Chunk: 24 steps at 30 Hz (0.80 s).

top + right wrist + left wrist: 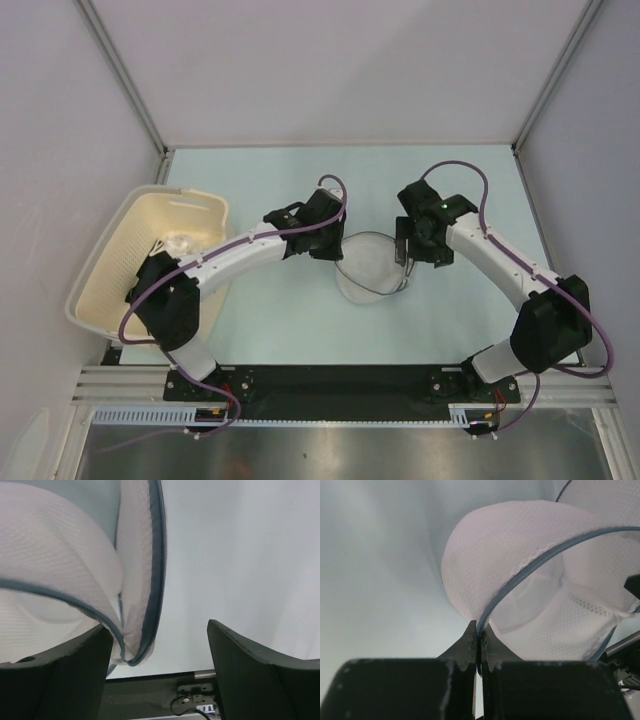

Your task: Place the bra in the laundry bag and zip it closed

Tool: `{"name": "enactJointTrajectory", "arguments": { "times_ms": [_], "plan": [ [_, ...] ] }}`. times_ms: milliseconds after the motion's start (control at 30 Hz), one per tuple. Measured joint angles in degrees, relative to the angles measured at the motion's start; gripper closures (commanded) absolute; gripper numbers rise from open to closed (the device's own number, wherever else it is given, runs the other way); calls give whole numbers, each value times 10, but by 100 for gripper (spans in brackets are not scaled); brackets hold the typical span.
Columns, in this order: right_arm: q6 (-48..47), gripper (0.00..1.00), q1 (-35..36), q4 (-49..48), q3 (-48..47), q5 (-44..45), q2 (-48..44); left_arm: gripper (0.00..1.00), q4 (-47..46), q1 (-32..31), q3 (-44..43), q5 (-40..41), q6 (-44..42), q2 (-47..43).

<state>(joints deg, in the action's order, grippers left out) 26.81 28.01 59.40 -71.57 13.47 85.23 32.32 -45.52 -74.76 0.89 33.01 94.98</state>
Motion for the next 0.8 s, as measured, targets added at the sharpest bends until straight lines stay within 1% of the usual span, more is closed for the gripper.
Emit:
{"name": "enactJointTrajectory", "arguments": {
  "times_ms": [33, 67, 100, 167, 200, 267, 333, 367, 400, 500, 600, 700, 800],
  "plan": [
    [-1, 13, -5, -3, 0, -14, -6, 89, -1, 3, 0, 0, 0, 2],
    [-1, 11, -11, -7, 0, -28, -14, 86, -2, 5, 0, 0, 0, 4],
    [-1, 10, -19, -10, 0, -40, -23, 74, -3, 7, 0, 0, 0, 5],
    [-2, 7, -34, -12, 0, -58, -40, 58, -5, 9, 0, 1, 0, 5],
    [-4, 4, -41, -11, 0, -64, -48, 41, -6, 10, 0, 3, 0, 5],
    [-8, 2, -58, -7, -2, -77, -67, 29, -7, 12, 1, 5, -3, 2],
    [-11, 1, -71, 0, -8, -85, -83, 24, -4, 15, 1, 5, -3, -9],
    [-12, 1, -76, 5, -13, -89, -90, 18, -3, 16, 2, 5, -3, -18],
    [-13, 1, -79, 9, -20, -92, -97, 17, 0, 19, 4, 7, -2, -32],
    [-14, 1, -81, 18, -38, -103, -108, 17, 17, 35, 7, 12, 0, -85],
    [-14, 0, -81, 27, -56, -114, -111, 17, 47, 76, 2, 20, 1, -149],
    [-13, 0, -80, 30, -66, -128, -110, 17, 83, 167, -10, 27, 3, -215],
    [-12, 0, -80, 32, -76, -138, -101, 17, 111, 292, -15, 49, 3, -265]
  ]
}}
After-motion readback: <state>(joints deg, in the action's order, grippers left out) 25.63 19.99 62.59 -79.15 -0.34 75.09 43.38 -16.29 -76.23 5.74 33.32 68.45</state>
